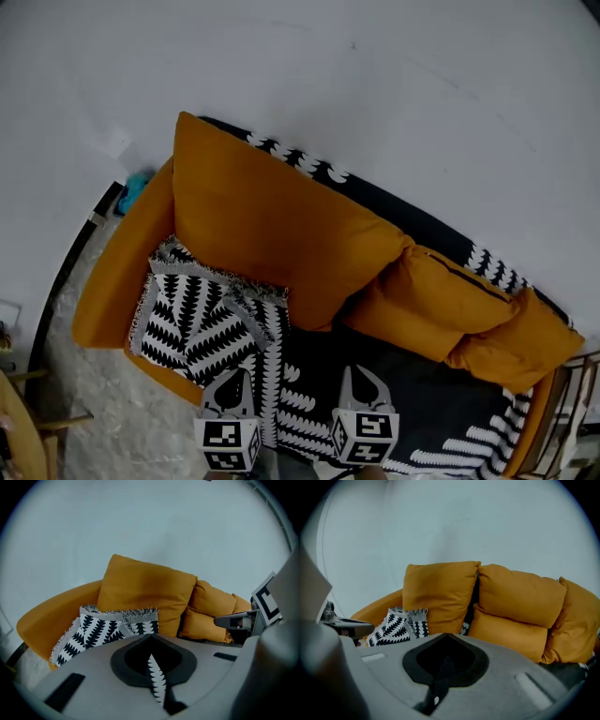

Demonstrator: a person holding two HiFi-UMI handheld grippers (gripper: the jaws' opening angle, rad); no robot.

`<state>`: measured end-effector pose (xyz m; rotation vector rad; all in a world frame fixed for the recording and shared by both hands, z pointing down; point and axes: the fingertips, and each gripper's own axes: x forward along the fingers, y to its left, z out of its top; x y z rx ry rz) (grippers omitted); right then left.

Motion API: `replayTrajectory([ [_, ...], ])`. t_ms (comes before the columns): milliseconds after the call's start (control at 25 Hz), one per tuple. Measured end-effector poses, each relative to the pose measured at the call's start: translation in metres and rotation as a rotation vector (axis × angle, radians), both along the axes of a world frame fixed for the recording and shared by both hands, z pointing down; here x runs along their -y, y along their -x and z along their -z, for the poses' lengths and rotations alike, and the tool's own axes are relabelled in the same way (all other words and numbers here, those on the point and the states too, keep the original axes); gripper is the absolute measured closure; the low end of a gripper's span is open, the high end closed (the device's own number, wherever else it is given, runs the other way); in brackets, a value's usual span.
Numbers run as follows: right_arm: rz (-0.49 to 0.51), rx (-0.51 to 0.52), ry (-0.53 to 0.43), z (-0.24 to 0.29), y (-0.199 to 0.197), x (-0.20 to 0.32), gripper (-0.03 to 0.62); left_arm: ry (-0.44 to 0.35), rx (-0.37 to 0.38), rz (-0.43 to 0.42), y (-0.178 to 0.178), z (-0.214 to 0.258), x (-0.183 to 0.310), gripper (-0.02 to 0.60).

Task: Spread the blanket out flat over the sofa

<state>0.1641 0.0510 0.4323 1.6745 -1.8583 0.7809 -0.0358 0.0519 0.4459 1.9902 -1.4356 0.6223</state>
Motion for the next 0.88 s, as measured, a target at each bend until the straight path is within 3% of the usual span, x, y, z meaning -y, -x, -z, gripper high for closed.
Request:
replayTrajectory([
  [520, -0.017, 0.023, 0.019, -0.028, -0.011, 0.001, 0.589, 0.005, -0.003, -0.018, -0.019, -0.023, 0.005, 0.577],
  [880, -0.028, 0.029, 0.035, -0.034, -0.022, -0.002, 0.589, 0.008, -0.062, -0.032, -0.044, -0.026, 0.007, 0.575],
])
